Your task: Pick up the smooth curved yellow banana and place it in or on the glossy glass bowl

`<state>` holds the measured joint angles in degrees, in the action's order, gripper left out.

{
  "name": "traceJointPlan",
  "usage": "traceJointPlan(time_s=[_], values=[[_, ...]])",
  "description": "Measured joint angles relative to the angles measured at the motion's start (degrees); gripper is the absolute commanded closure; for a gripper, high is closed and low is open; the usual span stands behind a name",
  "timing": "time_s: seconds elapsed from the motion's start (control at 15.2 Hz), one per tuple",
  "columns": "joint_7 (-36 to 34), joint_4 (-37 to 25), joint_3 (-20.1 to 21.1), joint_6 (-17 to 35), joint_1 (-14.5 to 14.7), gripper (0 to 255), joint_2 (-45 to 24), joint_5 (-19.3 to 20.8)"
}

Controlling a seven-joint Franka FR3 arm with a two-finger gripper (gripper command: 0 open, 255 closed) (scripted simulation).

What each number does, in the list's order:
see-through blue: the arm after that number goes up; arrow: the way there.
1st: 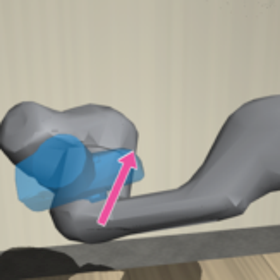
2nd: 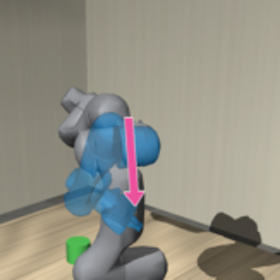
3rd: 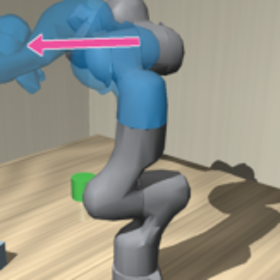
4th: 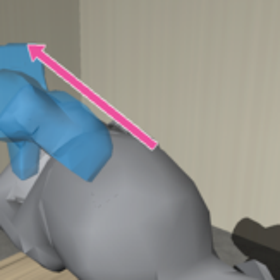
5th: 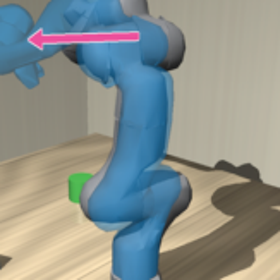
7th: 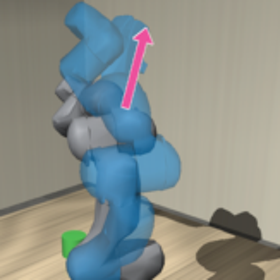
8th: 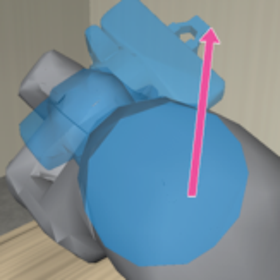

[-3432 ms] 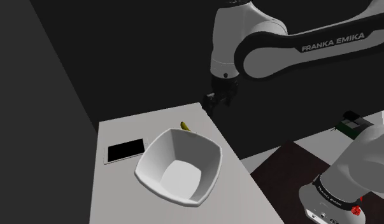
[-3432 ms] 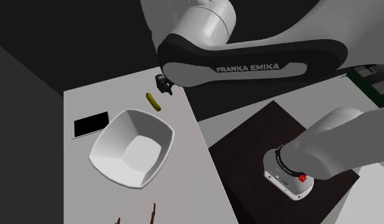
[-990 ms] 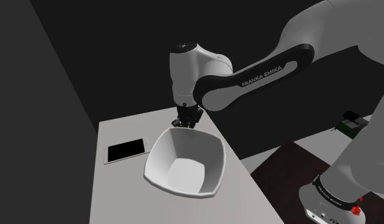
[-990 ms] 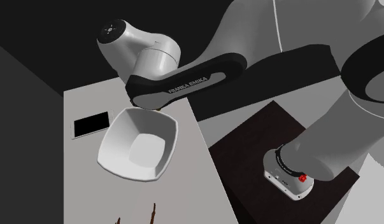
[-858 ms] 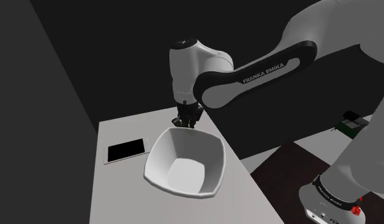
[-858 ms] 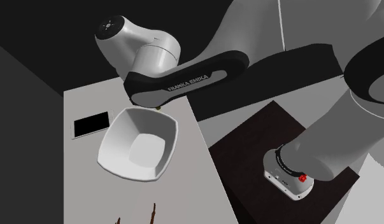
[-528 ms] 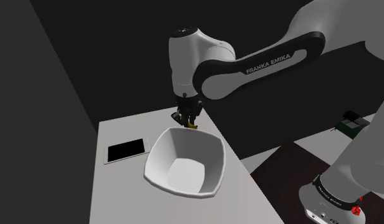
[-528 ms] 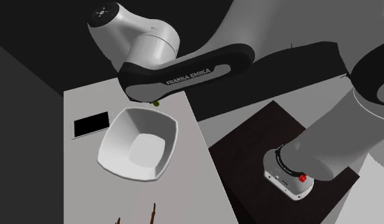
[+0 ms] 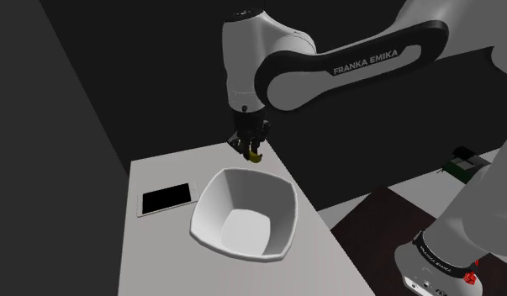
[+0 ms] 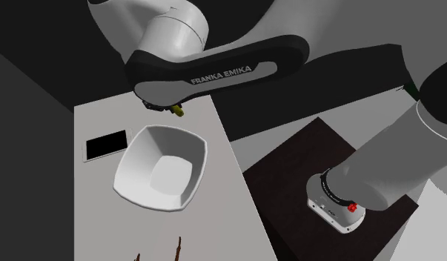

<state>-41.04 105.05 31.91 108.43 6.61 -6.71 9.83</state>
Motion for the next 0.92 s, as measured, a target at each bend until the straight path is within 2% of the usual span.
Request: traceJointPlan(time_s=[0.92], values=[[1.4,-9.7,0.3,-10.3,0.2,255,0.9,-0.9]])
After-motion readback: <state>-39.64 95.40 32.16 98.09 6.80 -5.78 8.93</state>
